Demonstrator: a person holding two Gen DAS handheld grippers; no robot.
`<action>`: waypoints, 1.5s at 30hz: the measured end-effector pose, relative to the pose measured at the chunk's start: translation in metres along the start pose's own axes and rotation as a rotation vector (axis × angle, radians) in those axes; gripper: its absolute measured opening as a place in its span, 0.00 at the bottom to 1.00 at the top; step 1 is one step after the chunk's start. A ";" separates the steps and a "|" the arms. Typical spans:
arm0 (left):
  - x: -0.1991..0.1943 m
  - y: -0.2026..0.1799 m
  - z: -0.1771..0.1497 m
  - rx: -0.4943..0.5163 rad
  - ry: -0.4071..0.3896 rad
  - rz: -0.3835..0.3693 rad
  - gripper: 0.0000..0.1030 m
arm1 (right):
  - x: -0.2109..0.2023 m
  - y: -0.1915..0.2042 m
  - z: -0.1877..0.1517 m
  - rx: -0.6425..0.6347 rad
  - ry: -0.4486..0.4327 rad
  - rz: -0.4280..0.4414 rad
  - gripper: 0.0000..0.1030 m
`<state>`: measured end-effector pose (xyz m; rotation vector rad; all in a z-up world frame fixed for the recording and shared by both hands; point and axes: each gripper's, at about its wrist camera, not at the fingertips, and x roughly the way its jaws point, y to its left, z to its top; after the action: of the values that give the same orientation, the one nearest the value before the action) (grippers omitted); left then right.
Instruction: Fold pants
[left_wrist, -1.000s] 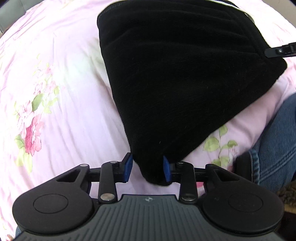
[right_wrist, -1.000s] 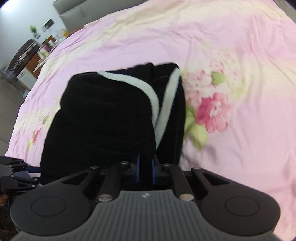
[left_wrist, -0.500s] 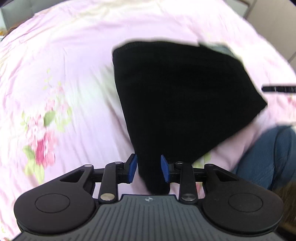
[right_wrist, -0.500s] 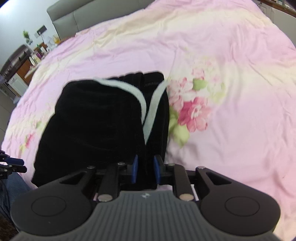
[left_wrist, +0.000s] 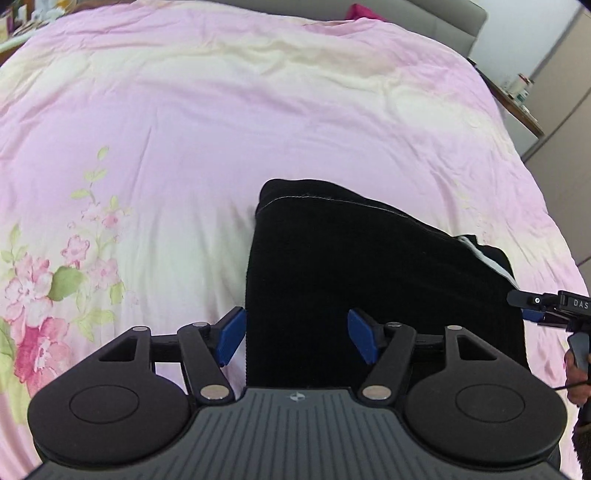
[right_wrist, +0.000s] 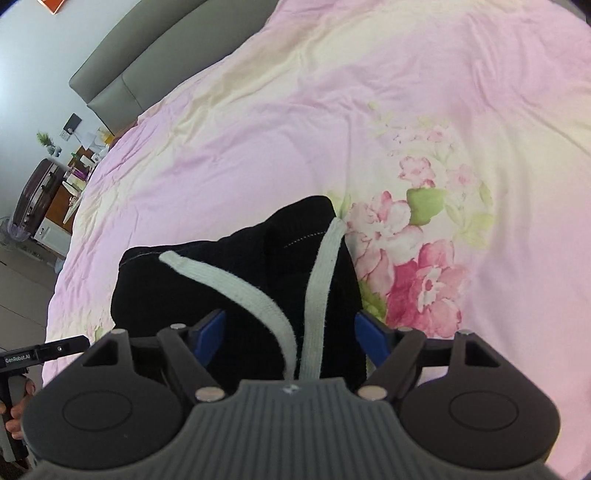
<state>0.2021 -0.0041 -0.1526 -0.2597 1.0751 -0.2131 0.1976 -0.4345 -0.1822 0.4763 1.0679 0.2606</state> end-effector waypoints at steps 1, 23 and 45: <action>0.003 0.003 0.001 -0.008 0.001 -0.004 0.72 | 0.005 -0.004 0.001 0.026 0.004 0.019 0.70; 0.070 0.036 0.020 -0.140 0.049 0.072 0.71 | 0.027 -0.019 0.023 0.007 -0.042 0.091 0.32; 0.084 0.082 -0.003 -0.385 0.136 -0.271 0.80 | 0.076 -0.067 0.012 0.108 0.255 0.253 0.68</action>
<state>0.2420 0.0485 -0.2498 -0.7478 1.2112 -0.2682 0.2422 -0.4632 -0.2696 0.6908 1.2746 0.4990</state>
